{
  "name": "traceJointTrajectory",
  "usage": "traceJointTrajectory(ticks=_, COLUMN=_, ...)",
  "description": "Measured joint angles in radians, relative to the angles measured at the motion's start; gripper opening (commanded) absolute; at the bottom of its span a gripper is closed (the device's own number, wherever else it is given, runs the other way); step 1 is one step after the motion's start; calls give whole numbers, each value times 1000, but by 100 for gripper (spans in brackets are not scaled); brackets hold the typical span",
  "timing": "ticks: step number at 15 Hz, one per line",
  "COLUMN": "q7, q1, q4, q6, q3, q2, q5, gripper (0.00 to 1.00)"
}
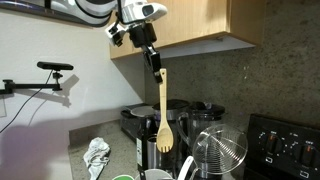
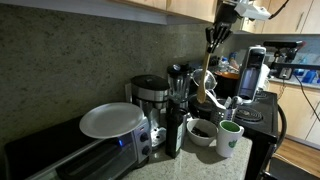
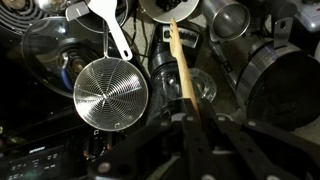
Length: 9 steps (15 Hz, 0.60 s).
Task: Take the wooden spoon and stir the contents in the bowl
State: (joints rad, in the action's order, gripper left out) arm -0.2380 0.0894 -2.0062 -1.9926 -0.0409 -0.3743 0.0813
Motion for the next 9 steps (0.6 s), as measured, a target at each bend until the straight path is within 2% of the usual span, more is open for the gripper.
traceJointTrajectory(ticks=9, q7=-145, q1=56, q4=54, q6=159, q3=13, q2=-23, q5=160, gripper=5)
